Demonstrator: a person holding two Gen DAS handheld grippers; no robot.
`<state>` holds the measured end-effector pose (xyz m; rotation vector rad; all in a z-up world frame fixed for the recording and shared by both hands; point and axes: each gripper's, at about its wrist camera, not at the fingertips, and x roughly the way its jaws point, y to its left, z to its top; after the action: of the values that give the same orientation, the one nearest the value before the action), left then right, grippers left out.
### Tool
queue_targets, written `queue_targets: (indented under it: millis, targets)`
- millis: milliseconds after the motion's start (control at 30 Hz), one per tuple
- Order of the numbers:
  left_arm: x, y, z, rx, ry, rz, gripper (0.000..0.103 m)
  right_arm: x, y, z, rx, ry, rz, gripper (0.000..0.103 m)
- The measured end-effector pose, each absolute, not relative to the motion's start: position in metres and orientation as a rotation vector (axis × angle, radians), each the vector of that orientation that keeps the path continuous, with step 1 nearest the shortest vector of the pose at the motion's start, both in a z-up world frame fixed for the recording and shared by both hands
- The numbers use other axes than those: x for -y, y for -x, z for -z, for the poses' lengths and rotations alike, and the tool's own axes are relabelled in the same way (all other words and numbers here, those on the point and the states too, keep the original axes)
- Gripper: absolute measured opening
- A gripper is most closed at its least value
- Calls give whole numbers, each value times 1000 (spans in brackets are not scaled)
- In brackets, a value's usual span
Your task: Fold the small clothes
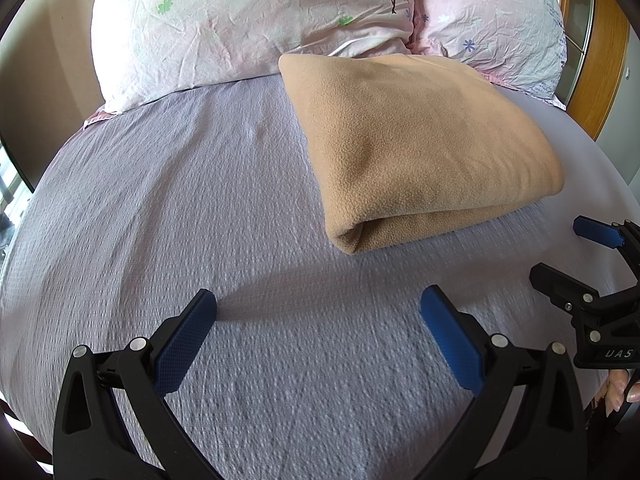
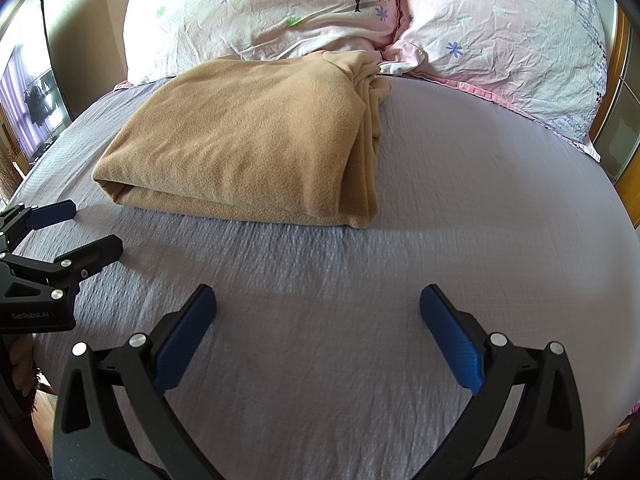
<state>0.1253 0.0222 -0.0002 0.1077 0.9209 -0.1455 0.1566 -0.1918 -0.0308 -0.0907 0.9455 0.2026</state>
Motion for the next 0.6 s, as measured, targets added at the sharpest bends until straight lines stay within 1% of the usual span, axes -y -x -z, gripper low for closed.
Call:
queue_targets:
  millis: [600]
  targets:
    - [-22, -126, -1, -930, -108, 146, 102, 192, -157, 31, -945, 90, -202, 101]
